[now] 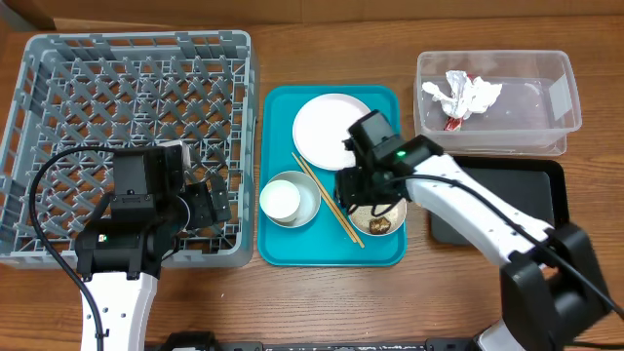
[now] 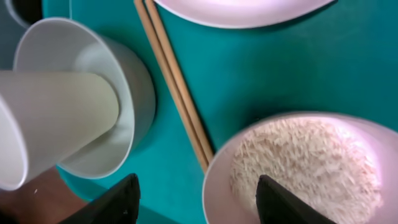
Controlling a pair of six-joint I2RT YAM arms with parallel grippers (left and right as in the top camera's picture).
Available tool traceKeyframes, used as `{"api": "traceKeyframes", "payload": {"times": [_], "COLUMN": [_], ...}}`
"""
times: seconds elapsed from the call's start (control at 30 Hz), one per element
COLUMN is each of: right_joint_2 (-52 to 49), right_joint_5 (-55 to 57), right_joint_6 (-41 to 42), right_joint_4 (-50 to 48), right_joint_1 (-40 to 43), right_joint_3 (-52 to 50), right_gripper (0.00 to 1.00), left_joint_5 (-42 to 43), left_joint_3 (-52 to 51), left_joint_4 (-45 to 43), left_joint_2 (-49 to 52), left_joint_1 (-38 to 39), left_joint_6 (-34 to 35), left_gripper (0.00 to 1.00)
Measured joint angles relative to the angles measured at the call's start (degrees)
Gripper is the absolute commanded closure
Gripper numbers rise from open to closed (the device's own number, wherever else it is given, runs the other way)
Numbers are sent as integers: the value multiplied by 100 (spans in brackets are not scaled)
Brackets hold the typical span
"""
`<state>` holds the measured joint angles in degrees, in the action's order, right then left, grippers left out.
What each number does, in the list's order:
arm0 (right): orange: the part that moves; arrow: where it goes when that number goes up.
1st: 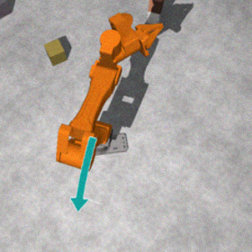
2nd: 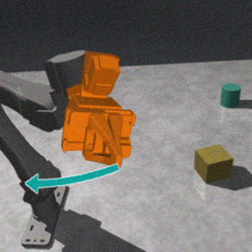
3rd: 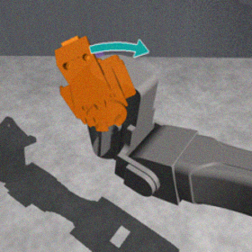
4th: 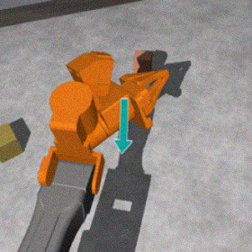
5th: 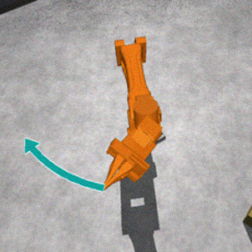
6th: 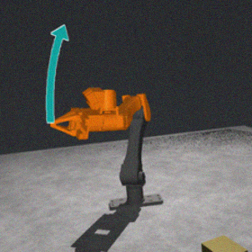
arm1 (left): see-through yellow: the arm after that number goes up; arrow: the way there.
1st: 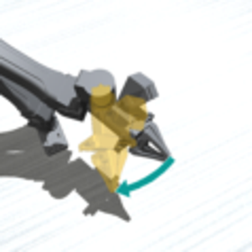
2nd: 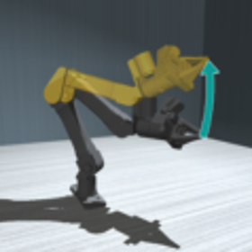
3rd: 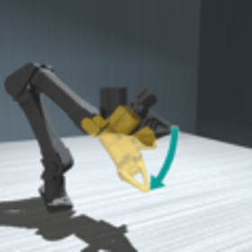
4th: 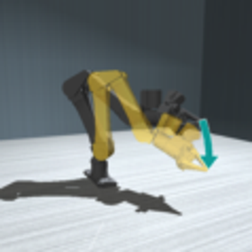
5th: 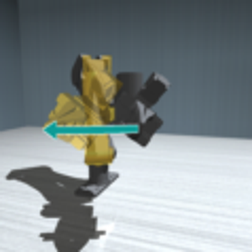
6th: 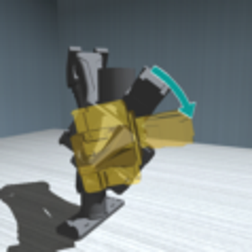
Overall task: Sort waste into correct bins and load items into the dishwasher
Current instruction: 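Grasp the rim of the rice bowl with the right gripper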
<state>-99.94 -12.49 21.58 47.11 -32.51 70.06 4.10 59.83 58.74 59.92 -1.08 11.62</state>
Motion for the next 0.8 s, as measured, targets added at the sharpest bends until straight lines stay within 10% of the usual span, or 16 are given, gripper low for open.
{"api": "traceKeyframes", "payload": {"times": [0.8], "right_joint_2": [-385], "right_joint_5": [872], "right_joint_6": [1591], "right_joint_4": [-393], "right_joint_1": [-396], "right_joint_3": [-17], "right_gripper": [61], "left_joint_5": [0], "left_joint_3": [0], "left_joint_4": [48], "left_joint_2": [0], "left_joint_1": [0], "left_joint_6": [0], "left_gripper": [0]}}
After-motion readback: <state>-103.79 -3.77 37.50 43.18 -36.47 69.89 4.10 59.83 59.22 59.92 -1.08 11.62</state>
